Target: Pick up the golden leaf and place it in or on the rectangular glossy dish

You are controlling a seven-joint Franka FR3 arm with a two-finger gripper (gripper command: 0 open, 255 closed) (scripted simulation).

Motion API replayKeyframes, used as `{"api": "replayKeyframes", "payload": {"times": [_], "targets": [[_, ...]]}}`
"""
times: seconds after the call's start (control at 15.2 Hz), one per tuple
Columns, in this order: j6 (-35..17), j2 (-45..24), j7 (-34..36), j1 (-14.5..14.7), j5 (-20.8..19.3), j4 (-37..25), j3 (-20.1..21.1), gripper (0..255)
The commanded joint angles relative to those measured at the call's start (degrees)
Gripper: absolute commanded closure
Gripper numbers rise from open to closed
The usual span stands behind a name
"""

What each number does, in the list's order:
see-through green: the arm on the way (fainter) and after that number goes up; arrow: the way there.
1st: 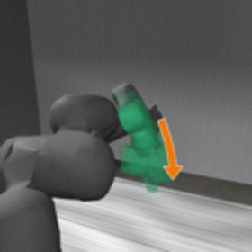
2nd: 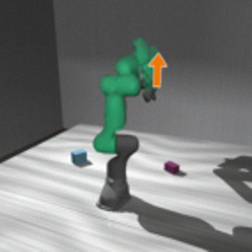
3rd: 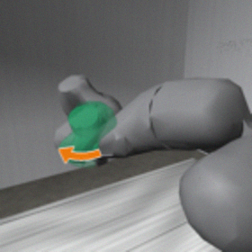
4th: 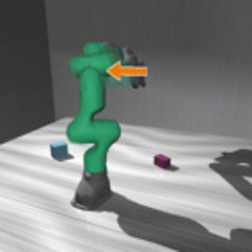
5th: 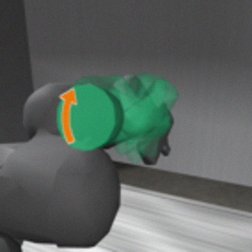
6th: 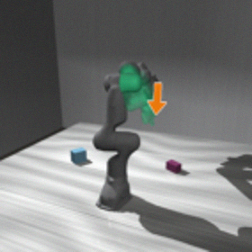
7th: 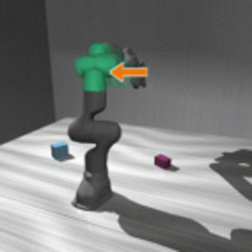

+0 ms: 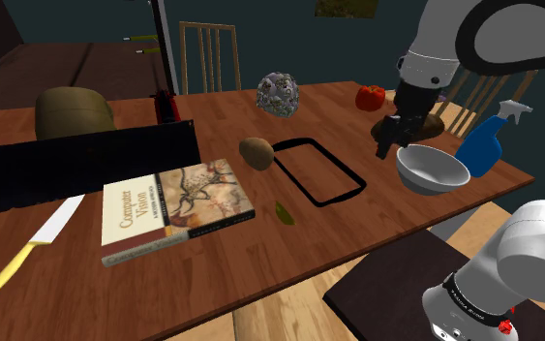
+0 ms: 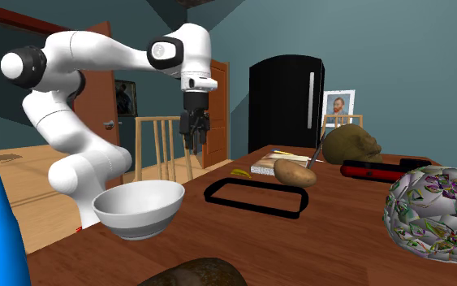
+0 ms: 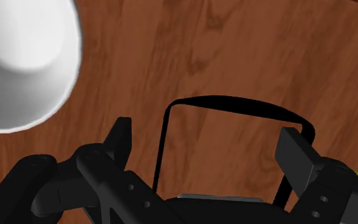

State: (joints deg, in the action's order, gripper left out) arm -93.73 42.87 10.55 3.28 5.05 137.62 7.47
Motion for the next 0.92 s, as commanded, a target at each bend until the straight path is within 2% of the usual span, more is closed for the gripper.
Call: {"api": "replayKeyframes", "payload": {"times": [0.0,0.46,0.86], "targets": [[-2.52,-2.24,3.24,0.52,1.55,-0.14,2.64,0],[-10.63,-12.18,13.76,1.38,4.41,-3.40,11.21,0],[-16.80,-23.24,23.52,0.98,3.26,-9.24,18.34,0]]}}
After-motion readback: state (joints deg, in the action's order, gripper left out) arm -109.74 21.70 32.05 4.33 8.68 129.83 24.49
